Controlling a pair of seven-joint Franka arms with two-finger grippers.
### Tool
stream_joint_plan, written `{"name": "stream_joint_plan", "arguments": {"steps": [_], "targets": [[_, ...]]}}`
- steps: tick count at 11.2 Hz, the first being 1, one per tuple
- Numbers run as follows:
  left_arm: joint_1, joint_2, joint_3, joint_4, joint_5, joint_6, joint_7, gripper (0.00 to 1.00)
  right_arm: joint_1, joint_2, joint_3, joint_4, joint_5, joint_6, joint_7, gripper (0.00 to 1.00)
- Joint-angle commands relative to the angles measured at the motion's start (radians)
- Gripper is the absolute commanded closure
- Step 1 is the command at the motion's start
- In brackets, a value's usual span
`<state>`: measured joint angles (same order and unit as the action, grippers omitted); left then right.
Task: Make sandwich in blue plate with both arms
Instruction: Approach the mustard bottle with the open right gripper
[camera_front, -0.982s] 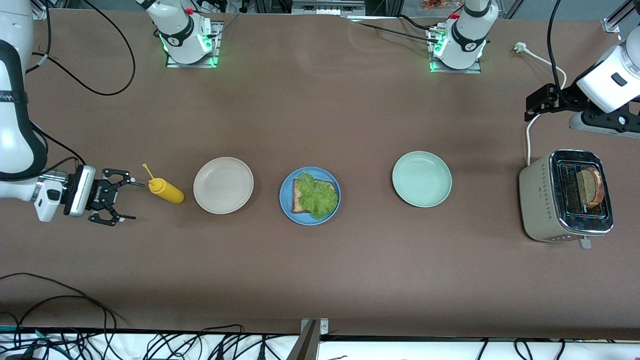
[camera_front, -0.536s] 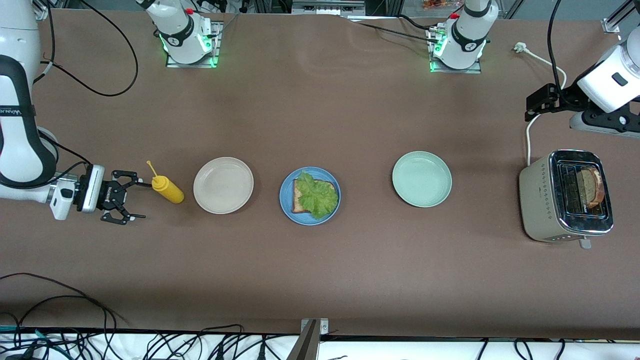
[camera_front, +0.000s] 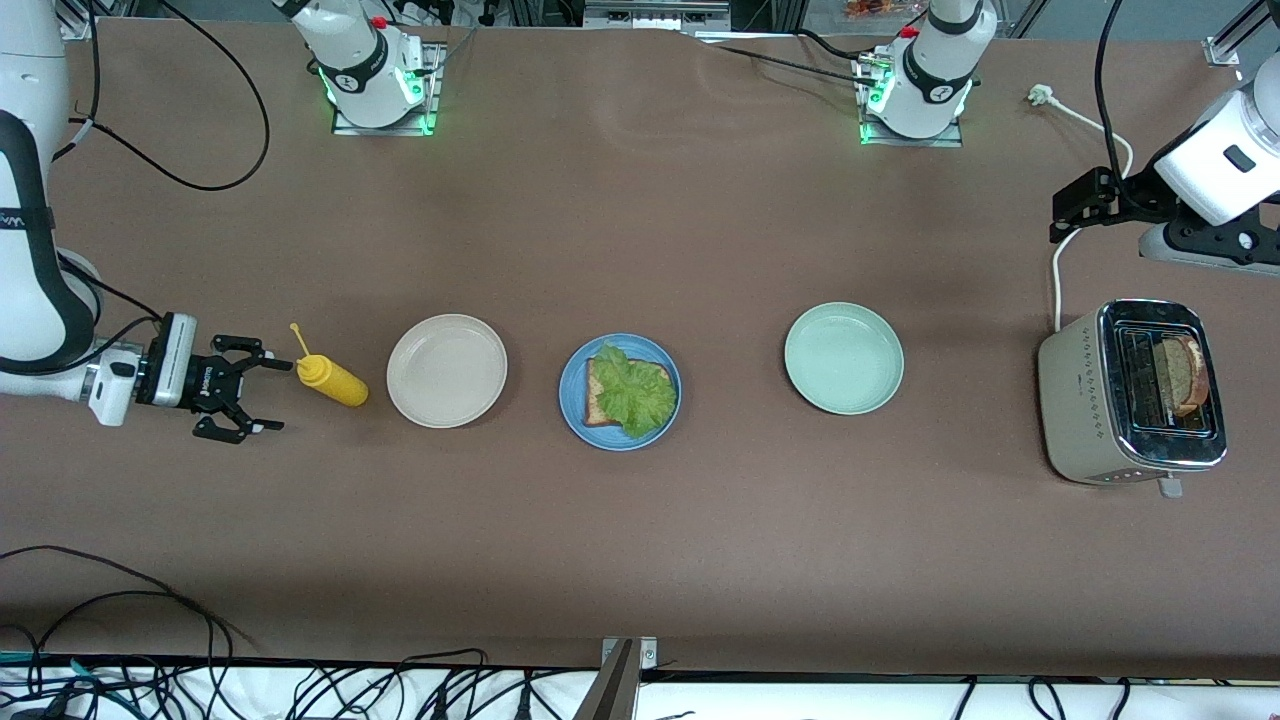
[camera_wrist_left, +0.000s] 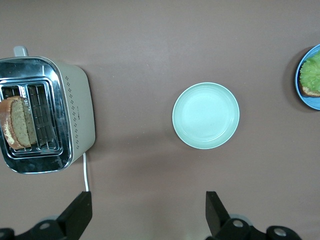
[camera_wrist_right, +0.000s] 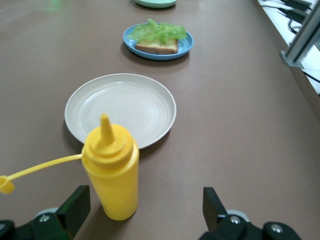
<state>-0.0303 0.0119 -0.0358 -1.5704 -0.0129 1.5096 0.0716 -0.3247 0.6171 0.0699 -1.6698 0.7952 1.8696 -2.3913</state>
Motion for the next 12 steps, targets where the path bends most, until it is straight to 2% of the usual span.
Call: {"name": "stream_joint_plan", "arguments": {"steps": [1, 4, 8, 12], "targets": [[0.000, 0.008, 0.004, 0.024, -0.005, -0.008, 0.020, 0.00, -0.037, -0.017, -0.005, -0.036, 0.025, -0.041, -0.155, 0.00], [0.001, 0.008, 0.004, 0.024, -0.005, -0.008, 0.020, 0.00, -0.048, -0.010, -0.013, -0.064, 0.025, -0.041, -0.227, 0.00], [0.001, 0.008, 0.004, 0.024, -0.005, -0.008, 0.020, 0.00, -0.042, 0.071, -0.004, -0.061, 0.058, -0.024, -0.232, 0.00], [-0.003, 0.008, 0.001, 0.024, -0.005, -0.008, 0.020, 0.00, -0.031, 0.105, 0.039, -0.056, 0.071, 0.028, -0.232, 0.00]]}}
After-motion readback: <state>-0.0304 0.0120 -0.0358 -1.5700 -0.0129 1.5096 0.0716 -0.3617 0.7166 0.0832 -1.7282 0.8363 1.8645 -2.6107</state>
